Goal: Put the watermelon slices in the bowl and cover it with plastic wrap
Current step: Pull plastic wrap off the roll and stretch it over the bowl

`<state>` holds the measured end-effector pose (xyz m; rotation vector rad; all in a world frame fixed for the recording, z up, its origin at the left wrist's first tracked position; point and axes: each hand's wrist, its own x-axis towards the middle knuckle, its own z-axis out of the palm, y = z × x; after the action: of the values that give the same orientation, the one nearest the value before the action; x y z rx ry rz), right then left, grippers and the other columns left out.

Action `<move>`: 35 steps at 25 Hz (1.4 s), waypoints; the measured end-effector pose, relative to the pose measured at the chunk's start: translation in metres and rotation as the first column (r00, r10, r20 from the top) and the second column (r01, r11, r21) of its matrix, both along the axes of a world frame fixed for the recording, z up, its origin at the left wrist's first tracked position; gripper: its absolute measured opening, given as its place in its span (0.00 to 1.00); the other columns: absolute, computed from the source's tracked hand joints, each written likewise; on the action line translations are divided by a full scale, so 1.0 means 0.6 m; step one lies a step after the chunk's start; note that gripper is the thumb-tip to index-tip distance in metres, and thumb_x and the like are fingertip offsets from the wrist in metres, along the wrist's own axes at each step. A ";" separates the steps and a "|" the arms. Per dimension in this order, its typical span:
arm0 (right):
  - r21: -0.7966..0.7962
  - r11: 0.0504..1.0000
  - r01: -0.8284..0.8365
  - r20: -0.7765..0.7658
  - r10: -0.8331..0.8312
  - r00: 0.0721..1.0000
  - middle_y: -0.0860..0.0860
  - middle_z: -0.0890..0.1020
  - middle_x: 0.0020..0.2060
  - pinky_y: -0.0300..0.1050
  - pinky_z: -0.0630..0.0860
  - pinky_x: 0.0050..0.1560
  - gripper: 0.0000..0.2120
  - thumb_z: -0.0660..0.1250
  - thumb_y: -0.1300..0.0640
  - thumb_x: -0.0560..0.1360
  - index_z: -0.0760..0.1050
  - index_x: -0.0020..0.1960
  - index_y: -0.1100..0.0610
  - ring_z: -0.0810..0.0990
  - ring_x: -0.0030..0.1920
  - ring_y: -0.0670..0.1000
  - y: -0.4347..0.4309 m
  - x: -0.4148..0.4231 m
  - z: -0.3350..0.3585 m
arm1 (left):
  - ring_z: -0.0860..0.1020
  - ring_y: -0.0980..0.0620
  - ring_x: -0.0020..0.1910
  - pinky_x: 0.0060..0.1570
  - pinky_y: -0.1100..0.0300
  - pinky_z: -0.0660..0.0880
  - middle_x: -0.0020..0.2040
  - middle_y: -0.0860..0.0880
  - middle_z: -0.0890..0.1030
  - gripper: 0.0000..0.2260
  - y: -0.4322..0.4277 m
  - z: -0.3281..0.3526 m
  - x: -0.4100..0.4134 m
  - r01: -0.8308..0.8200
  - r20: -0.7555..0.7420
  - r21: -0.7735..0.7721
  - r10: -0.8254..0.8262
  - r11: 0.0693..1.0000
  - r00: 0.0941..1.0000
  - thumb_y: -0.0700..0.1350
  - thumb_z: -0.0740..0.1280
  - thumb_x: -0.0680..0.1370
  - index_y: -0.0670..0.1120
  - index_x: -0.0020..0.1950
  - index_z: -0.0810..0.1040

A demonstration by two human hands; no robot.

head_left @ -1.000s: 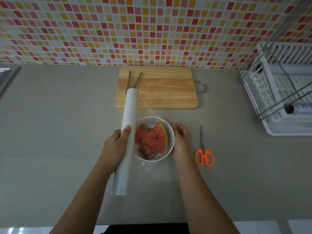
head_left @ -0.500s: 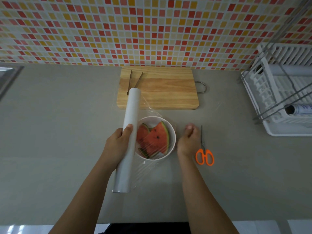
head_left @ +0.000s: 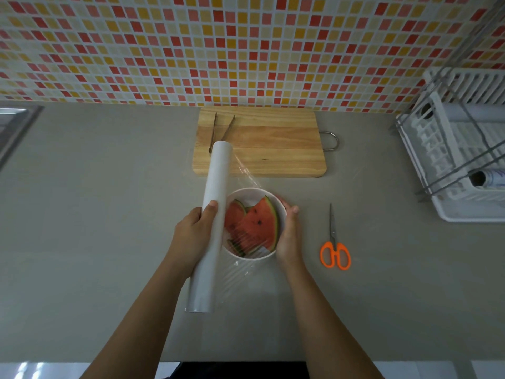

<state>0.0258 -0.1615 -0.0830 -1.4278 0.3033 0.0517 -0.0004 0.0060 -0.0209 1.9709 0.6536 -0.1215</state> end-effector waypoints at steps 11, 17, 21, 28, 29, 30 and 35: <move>-0.290 0.957 -0.020 -0.145 -0.023 0.989 0.46 0.83 0.44 0.40 0.73 0.48 0.30 0.45 0.34 0.75 0.80 0.48 0.51 0.80 0.47 0.45 -0.020 0.022 0.009 | 0.77 0.47 0.38 0.36 0.55 0.72 0.39 0.45 0.79 0.24 -0.014 -0.001 0.005 -0.019 0.027 -0.046 0.020 0.999 0.999 0.61 0.57 0.77 0.40 0.42 0.76; -0.293 0.954 -0.067 -0.203 0.006 0.979 0.55 0.83 0.47 0.48 0.75 0.54 0.23 0.51 0.47 0.81 0.80 0.49 0.58 0.80 0.51 0.54 -0.029 0.028 0.001 | 0.75 0.52 0.38 0.35 0.59 0.69 0.41 0.48 0.78 0.23 0.001 -0.002 0.006 0.091 -0.036 0.001 -0.091 0.996 0.995 0.61 0.54 0.79 0.42 0.47 0.76; -0.272 0.961 -0.060 -0.206 0.003 0.978 0.55 0.83 0.45 0.44 0.73 0.48 0.21 0.51 0.48 0.81 0.80 0.45 0.56 0.80 0.47 0.53 -0.031 0.031 0.002 | 0.77 0.44 0.49 0.49 0.49 0.74 0.54 0.40 0.78 0.22 0.001 0.002 0.007 0.095 -0.020 -0.144 -0.099 0.985 0.995 0.56 0.50 0.81 0.41 0.64 0.69; -0.318 0.948 0.014 -0.212 -0.085 0.974 0.55 0.81 0.45 0.43 0.70 0.48 0.19 0.53 0.48 0.80 0.79 0.45 0.57 0.78 0.47 0.53 -0.037 0.049 0.004 | 0.76 0.47 0.46 0.43 0.56 0.70 0.51 0.47 0.75 0.22 -0.037 0.015 0.014 0.039 0.022 -0.093 -0.037 0.995 0.999 0.58 0.60 0.77 0.49 0.66 0.63; -0.326 0.945 0.034 -0.209 -0.107 0.972 0.55 0.81 0.46 0.44 0.70 0.49 0.20 0.53 0.48 0.80 0.79 0.47 0.58 0.78 0.48 0.53 -0.042 0.056 0.007 | 0.76 0.48 0.45 0.41 0.57 0.71 0.50 0.47 0.75 0.22 -0.041 0.014 0.020 0.068 0.025 -0.087 -0.066 0.994 0.998 0.56 0.63 0.76 0.48 0.65 0.62; -0.337 0.940 0.046 -0.205 -0.121 0.971 0.55 0.81 0.46 0.43 0.69 0.49 0.20 0.53 0.48 0.80 0.79 0.48 0.59 0.77 0.49 0.52 -0.049 0.062 0.009 | 0.76 0.49 0.44 0.38 0.58 0.71 0.49 0.48 0.75 0.22 -0.044 0.013 0.026 0.084 0.027 -0.080 -0.082 0.993 0.996 0.54 0.66 0.75 0.45 0.62 0.62; -0.320 0.947 0.012 -0.227 -0.089 0.970 0.54 0.81 0.46 0.41 0.67 0.48 0.19 0.52 0.48 0.80 0.78 0.47 0.56 0.78 0.48 0.51 -0.068 0.067 0.005 | 0.80 0.46 0.41 0.44 0.49 0.78 0.46 0.45 0.77 0.19 -0.029 0.007 0.030 0.065 -0.078 -0.142 -0.077 0.988 0.994 0.58 0.65 0.75 0.45 0.54 0.65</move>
<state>0.0659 -0.2025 -0.0800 -1.7363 0.5669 0.1386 0.0174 -0.0115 -0.0169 1.8627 0.6122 -0.2868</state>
